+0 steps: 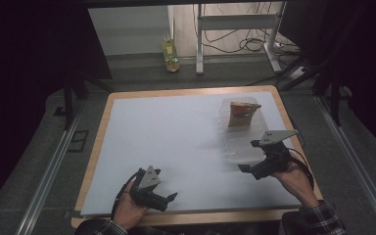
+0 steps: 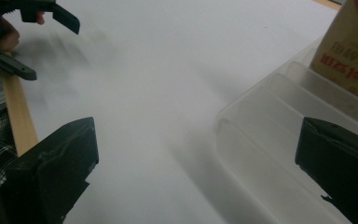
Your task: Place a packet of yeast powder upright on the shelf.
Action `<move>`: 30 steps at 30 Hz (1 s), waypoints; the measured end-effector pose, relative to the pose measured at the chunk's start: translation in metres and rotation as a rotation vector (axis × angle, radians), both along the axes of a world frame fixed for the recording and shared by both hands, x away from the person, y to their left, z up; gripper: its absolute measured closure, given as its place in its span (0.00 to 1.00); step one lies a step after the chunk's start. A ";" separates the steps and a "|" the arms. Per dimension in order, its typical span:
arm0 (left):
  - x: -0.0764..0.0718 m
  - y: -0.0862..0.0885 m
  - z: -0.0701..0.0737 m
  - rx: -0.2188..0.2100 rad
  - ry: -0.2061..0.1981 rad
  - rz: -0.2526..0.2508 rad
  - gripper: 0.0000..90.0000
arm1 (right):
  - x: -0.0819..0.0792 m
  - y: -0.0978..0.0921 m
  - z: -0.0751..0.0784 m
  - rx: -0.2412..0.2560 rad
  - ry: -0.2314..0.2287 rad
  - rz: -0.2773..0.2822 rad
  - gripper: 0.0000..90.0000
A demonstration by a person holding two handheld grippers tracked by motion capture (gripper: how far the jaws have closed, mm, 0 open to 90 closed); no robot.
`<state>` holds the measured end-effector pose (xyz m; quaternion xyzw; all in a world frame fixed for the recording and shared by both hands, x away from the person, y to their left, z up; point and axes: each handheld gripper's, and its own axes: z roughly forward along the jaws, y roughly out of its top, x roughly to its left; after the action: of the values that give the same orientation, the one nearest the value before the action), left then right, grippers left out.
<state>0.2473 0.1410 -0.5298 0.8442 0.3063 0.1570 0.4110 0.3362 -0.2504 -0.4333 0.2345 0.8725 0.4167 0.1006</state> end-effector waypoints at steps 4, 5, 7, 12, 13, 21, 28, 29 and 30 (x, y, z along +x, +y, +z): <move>0.000 0.000 0.000 0.000 0.001 0.001 0.03 | -0.007 0.000 -0.002 0.002 0.000 0.001 0.00; 0.000 0.000 0.000 0.001 0.000 0.001 0.03 | -0.008 0.000 -0.003 0.002 0.001 0.000 0.00; 0.000 0.000 0.000 0.000 0.002 0.002 0.03 | -0.011 0.000 -0.003 -0.001 -0.001 0.000 0.00; 0.000 0.000 0.000 -0.007 0.003 0.006 0.03 | -0.020 0.001 -0.006 -0.006 0.001 0.002 0.00; 0.000 0.000 0.000 -0.008 0.004 0.005 0.03 | -0.021 0.001 -0.007 -0.002 0.001 0.003 0.00; 0.000 0.001 0.000 -0.012 0.006 0.005 0.03 | -0.030 0.002 -0.016 0.002 0.012 -0.002 0.00; 0.000 0.001 0.000 -0.015 0.007 0.006 0.03 | -0.036 0.003 -0.026 -0.012 0.014 -0.014 0.00; 0.000 0.001 0.001 -0.015 0.006 0.007 0.03 | -0.037 0.003 -0.027 -0.012 0.016 -0.015 0.00; 0.000 0.002 0.001 -0.017 0.007 0.007 0.03 | -0.038 0.003 -0.028 -0.010 0.019 -0.016 0.00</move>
<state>0.2470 0.1425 -0.5291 0.8402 0.3119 0.1531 0.4164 0.2981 -0.2469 -0.4612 0.2451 0.8735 0.4093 0.0966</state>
